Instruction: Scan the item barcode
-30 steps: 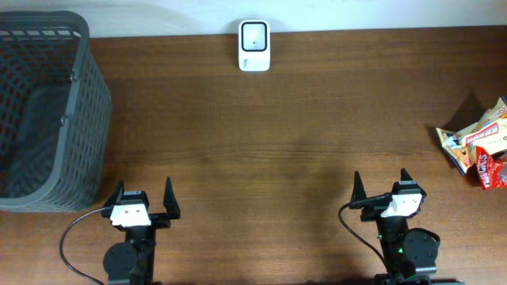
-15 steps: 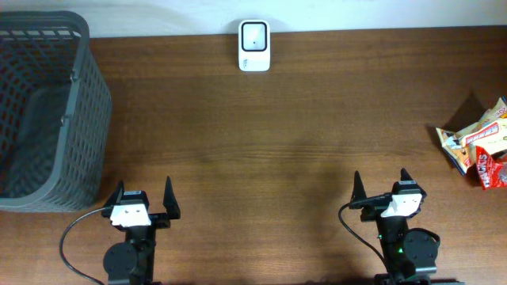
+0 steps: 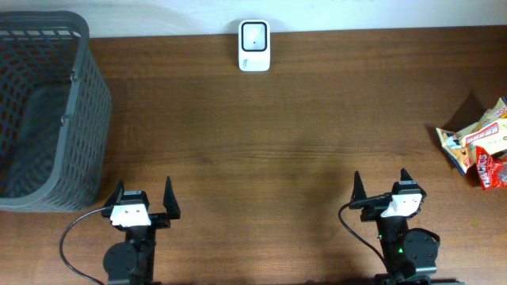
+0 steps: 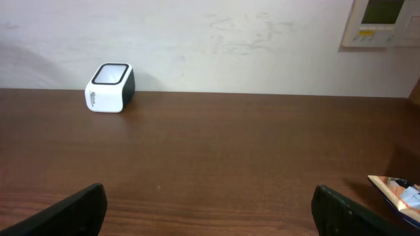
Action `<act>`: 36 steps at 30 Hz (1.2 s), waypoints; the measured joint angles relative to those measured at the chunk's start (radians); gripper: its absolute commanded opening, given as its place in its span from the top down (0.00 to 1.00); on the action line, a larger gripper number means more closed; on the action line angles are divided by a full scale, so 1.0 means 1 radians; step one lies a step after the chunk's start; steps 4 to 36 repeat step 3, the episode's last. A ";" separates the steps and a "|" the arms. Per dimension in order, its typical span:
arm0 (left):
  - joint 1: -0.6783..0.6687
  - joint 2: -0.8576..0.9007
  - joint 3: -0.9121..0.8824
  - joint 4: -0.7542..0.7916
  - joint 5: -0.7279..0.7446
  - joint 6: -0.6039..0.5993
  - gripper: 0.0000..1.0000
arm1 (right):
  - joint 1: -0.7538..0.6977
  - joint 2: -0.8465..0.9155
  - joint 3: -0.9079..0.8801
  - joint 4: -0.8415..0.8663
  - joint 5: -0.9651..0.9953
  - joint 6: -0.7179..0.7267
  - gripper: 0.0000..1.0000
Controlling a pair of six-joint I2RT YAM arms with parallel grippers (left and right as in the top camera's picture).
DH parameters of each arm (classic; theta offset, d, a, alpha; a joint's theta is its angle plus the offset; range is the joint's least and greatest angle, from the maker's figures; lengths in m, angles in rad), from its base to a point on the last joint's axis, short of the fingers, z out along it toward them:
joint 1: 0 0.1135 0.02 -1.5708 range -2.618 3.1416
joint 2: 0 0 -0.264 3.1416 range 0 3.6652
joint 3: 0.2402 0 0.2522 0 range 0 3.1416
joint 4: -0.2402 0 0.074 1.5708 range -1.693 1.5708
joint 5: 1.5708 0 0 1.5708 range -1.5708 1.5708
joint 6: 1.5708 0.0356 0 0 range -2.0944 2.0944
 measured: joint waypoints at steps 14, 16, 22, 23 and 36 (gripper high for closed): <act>0.000 0.000 0.000 0.000 0.000 0.000 0.01 | 0.000 0.000 0.000 0.000 0.000 0.000 0.02; 0.000 0.000 0.000 0.000 0.000 0.000 0.01 | 0.000 0.000 0.000 0.000 0.000 0.000 0.02; 0.000 0.000 0.000 0.000 0.000 0.000 0.01 | 0.000 0.000 0.000 0.000 0.000 0.000 0.02; 0.000 0.000 0.000 0.000 0.000 0.000 0.01 | 0.000 0.000 0.000 0.000 0.000 0.000 0.02; 0.000 0.000 0.000 0.000 0.000 0.000 0.01 | 0.000 0.000 0.000 0.000 0.000 0.000 0.02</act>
